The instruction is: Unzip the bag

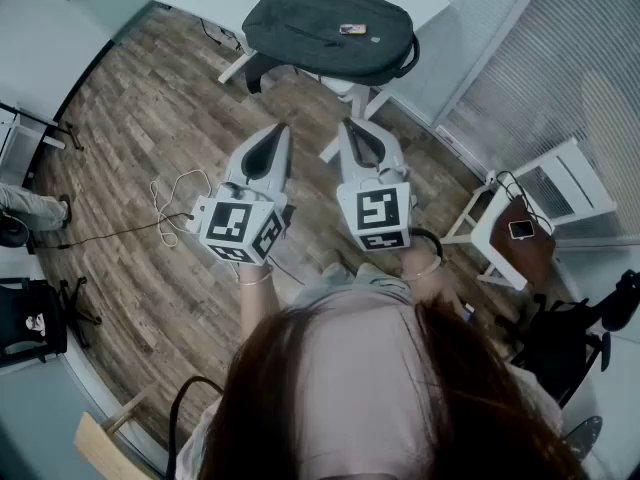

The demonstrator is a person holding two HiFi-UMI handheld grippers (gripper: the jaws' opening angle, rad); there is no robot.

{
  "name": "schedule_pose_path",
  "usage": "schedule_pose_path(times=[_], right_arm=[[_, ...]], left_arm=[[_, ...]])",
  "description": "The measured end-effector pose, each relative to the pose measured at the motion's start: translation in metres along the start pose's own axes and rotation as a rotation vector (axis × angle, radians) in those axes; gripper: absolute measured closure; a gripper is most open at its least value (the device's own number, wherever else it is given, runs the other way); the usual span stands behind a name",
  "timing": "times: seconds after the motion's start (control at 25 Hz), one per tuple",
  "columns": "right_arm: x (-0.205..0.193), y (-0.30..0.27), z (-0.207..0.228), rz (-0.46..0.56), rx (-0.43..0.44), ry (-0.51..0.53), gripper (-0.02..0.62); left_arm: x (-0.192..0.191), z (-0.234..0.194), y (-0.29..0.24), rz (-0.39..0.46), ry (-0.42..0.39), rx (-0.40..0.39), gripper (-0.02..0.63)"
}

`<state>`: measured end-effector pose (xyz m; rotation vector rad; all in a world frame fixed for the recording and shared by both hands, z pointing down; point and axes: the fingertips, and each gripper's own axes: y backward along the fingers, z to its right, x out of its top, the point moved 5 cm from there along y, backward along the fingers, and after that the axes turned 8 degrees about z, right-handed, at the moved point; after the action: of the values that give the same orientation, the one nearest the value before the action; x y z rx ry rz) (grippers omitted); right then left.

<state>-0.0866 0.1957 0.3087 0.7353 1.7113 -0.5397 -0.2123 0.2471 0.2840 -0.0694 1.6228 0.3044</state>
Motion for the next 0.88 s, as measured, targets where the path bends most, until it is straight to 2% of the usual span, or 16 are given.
schedule_pose_path(times=[0.44,0.88], right_arm=[[-0.002,-0.024,-0.016,-0.023,-0.051,-0.092,0.592],[-0.021,-0.061,-0.015,-0.063,-0.078,-0.093,0.591]], left_arm=[[-0.011,-0.031,-0.007,-0.023,0.031,-0.082,0.597],[-0.032,-0.052,-0.036,-0.053,0.025,-0.12,0.597]])
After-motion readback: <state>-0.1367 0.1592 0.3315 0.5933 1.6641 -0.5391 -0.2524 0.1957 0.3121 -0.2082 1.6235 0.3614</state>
